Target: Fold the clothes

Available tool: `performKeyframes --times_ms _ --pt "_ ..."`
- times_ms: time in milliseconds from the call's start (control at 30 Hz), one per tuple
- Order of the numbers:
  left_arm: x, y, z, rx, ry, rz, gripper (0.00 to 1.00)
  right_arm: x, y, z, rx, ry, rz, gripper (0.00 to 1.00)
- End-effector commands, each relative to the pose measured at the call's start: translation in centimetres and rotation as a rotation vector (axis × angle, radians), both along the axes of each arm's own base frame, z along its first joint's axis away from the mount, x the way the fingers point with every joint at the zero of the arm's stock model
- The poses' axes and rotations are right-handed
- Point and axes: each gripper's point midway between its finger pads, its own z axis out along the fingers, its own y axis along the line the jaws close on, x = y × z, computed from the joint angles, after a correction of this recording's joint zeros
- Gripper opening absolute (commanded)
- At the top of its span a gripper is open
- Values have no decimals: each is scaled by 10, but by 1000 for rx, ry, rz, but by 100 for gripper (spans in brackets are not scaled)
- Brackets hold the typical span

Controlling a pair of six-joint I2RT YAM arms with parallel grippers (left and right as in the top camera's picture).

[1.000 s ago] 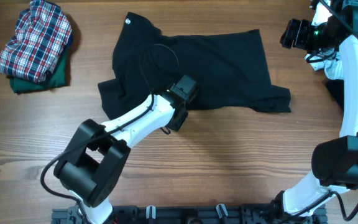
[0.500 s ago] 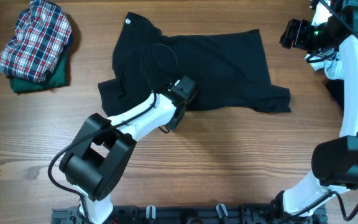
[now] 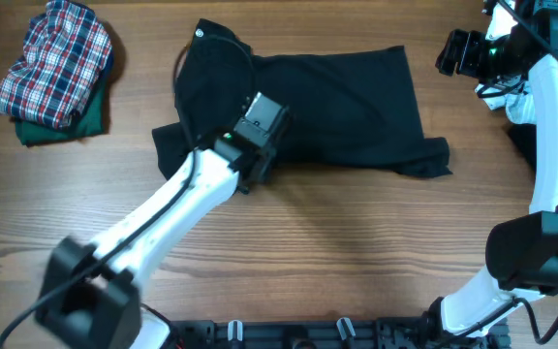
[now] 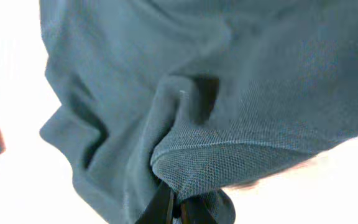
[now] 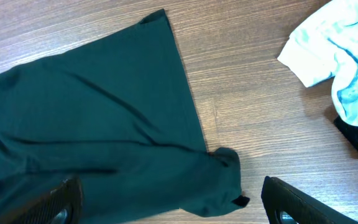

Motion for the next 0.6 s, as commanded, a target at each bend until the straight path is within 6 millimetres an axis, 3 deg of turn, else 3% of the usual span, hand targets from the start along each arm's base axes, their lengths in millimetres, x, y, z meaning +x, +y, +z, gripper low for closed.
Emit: performKeyframes --times_ms 0,100,267,567 --pt "-17 -6 24 -109 20 2 4 -2 3 6 6 -16 10 93" --pt "-38 -7 22 -153 104 4 4 -2 3 6 6 -16 9 93" --pt "-90 -21 10 -263 362 -24 4 -2 3 6 6 -16 10 93" --pt "-144 -46 16 -437 633 -65 4 -2 3 6 6 -16 10 93"
